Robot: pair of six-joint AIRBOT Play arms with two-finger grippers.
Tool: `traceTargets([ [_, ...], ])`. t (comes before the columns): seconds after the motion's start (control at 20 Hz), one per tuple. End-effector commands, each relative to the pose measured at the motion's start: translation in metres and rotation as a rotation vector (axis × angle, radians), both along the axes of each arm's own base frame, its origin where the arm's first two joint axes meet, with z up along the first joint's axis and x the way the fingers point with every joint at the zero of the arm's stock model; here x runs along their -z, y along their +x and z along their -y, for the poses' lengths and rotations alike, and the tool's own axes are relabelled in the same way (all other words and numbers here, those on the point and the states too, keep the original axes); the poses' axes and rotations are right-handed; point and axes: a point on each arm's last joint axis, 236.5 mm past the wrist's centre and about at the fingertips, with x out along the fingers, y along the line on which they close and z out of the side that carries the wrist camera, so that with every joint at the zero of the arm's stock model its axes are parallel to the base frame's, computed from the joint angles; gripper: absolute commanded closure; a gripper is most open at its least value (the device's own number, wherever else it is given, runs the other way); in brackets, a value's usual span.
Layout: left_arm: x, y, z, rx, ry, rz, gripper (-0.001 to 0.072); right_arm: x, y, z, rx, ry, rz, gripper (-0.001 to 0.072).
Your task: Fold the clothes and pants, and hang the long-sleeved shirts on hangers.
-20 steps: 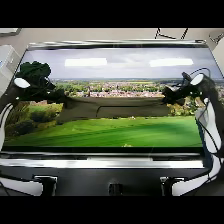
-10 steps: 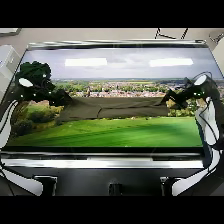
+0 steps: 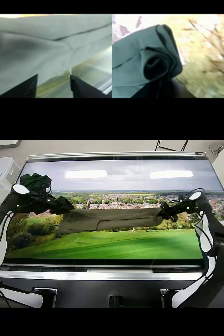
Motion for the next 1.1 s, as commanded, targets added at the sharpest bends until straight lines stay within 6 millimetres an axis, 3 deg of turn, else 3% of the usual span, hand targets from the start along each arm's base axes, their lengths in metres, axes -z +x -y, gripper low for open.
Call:
traceTargets([
  [0.0, -0.005, 0.004, 0.039, 0.032, -0.008, 0.056, 0.0435, -0.050, 0.017, -0.031, -0.038, 0.128, 0.144, 0.0675],
  [0.1, 0.003, 0.010, 0.078, 0.042, 0.006, 0.113, 0.0596, -0.091, 0.003, -0.043, -0.119, 0.136, 0.197, 0.0675],
  [0.3, 0.036, 0.007, 0.167, -0.008, -0.020, 0.106, 0.0616, -0.175, -0.028, -0.085, -0.259, 0.123, 0.312, 0.0675],
  [0.45, 0.056, -0.009, 0.207, 0.004, -0.069, 0.051, 0.0682, -0.232, -0.050, -0.114, -0.306, 0.106, 0.412, 0.0675],
  [0.55, 0.066, -0.020, 0.223, 0.019, -0.087, 0.012, 0.0683, -0.259, -0.065, -0.130, -0.327, 0.104, 0.457, 0.0675],
  [0.75, 0.090, -0.040, 0.260, -0.020, -0.104, -0.077, 0.0683, -0.291, -0.091, -0.157, -0.366, 0.117, 0.503, 0.0674],
  [0.9, 0.090, -0.066, 0.325, -0.090, -0.242, -0.162, 0.0683, -0.308, -0.098, -0.181, -0.391, 0.128, 0.560, 0.0674],
  [1.0, 0.083, -0.069, 0.359, -0.187, -0.318, -0.168, 0.0683, -0.304, -0.094, -0.193, -0.389, 0.104, 0.571, 0.0674],
  [1.05, 0.081, -0.064, 0.363, -0.226, -0.326, -0.143, 0.0683, -0.298, -0.089, -0.199, -0.375, 0.084, 0.568, 0.0674],
])
